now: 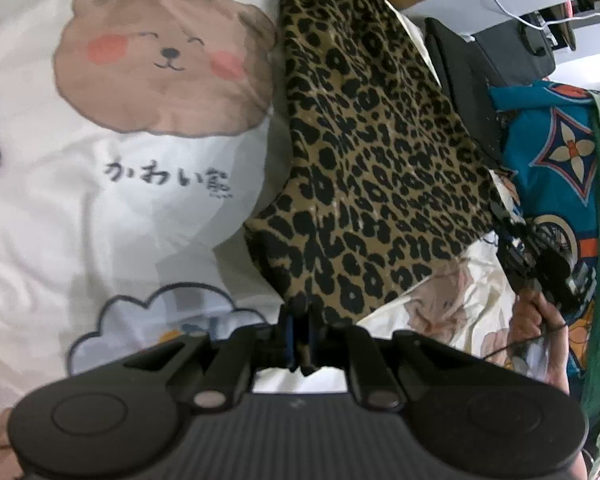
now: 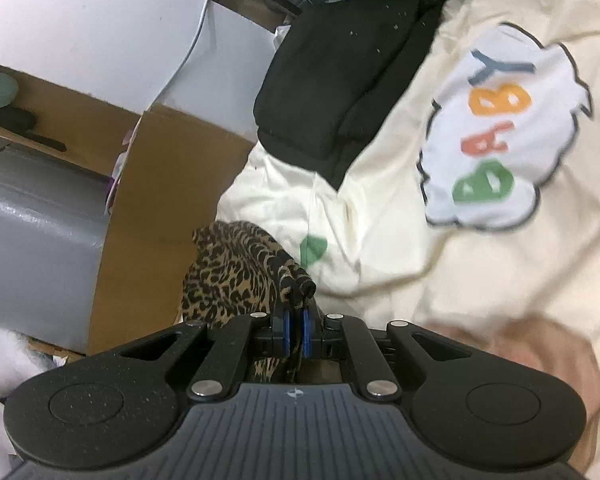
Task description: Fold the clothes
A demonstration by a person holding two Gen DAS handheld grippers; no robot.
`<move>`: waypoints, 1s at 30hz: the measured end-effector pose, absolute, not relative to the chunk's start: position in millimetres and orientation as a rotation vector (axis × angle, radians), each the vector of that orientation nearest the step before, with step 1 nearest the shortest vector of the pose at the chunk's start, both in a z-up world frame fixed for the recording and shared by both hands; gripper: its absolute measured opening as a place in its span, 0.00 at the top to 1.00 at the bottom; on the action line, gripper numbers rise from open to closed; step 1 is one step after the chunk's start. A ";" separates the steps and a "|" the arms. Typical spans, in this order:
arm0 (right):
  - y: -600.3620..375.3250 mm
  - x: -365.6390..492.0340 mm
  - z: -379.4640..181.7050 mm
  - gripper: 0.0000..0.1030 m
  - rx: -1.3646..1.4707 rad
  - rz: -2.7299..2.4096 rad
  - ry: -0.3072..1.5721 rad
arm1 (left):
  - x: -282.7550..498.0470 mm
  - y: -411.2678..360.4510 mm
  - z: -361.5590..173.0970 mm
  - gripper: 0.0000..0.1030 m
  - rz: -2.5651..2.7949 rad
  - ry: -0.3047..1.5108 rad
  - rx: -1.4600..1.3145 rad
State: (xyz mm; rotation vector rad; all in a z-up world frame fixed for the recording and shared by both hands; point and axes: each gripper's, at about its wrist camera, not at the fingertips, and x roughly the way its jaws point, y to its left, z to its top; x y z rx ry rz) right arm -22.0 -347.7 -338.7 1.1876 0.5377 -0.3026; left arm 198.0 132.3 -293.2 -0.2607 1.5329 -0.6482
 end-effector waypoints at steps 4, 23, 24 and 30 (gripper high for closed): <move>-329.9 -35.5 -345.3 0.96 1.233 -0.283 0.562 | 209.8 129.8 -293.5 0.93 -0.618 1.531 -0.243; -288.8 -53.3 -376.4 0.96 1.239 -0.278 0.705 | 254.2 132.5 -333.0 0.93 -0.593 1.560 -0.252; -289.9 -53.8 -378.6 0.96 1.235 -0.281 0.710 | 254.0 129.8 -339.1 0.93 -0.593 1.565 -0.257; -293.8 -53.1 -377.2 0.92 1.139 -0.280 0.782 | 265.1 112.8 -337.7 0.74 -0.580 1.581 -0.167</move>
